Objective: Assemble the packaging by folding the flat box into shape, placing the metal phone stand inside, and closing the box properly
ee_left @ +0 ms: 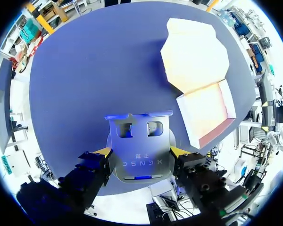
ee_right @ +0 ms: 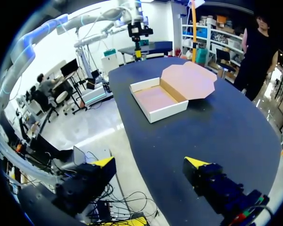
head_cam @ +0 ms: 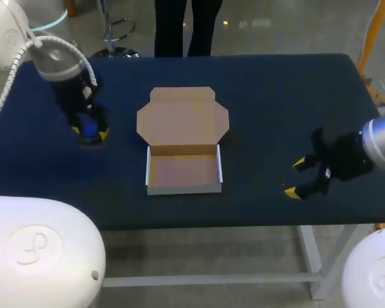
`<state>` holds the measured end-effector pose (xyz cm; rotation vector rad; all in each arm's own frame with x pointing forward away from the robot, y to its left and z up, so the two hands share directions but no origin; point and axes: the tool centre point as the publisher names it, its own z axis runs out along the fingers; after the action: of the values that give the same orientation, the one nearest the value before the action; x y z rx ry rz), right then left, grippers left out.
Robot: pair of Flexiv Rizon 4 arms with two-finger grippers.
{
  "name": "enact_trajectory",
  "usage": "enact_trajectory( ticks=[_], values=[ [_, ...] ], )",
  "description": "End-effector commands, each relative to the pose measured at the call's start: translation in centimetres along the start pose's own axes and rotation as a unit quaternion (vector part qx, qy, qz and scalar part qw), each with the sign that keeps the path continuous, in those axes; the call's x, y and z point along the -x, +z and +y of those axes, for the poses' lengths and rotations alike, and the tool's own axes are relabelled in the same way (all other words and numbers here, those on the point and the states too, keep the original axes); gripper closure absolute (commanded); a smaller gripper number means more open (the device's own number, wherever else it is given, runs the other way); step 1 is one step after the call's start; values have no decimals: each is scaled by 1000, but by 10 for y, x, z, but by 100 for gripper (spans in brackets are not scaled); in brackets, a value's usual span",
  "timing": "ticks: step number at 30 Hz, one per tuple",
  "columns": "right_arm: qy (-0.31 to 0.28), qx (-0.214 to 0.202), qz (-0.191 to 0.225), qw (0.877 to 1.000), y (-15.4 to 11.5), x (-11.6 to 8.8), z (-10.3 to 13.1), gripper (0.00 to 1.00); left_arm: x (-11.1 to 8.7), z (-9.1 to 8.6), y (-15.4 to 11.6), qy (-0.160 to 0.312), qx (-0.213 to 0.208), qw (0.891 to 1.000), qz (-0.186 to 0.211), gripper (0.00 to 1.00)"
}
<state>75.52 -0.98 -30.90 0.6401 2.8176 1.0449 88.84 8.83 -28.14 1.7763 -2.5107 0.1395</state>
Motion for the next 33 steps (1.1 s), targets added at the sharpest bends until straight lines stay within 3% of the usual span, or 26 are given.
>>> enact_trajectory(
  ticks=[1,12,22,33],
  values=[
    [-1,0,-81,997,0,-7,-1,0,-19,6,-1,-5,-8,1000,-9,100],
    [-1,0,-81,997,0,-7,-1,0,-77,16,4,52,-33,998,-7,100],
    [-1,0,-81,997,0,-7,-1,0,-117,-1,24,99,-32,995,1,100],
    [-1,0,-81,997,0,-7,-1,0,-160,-24,52,143,-36,989,-17,100]
  ],
)
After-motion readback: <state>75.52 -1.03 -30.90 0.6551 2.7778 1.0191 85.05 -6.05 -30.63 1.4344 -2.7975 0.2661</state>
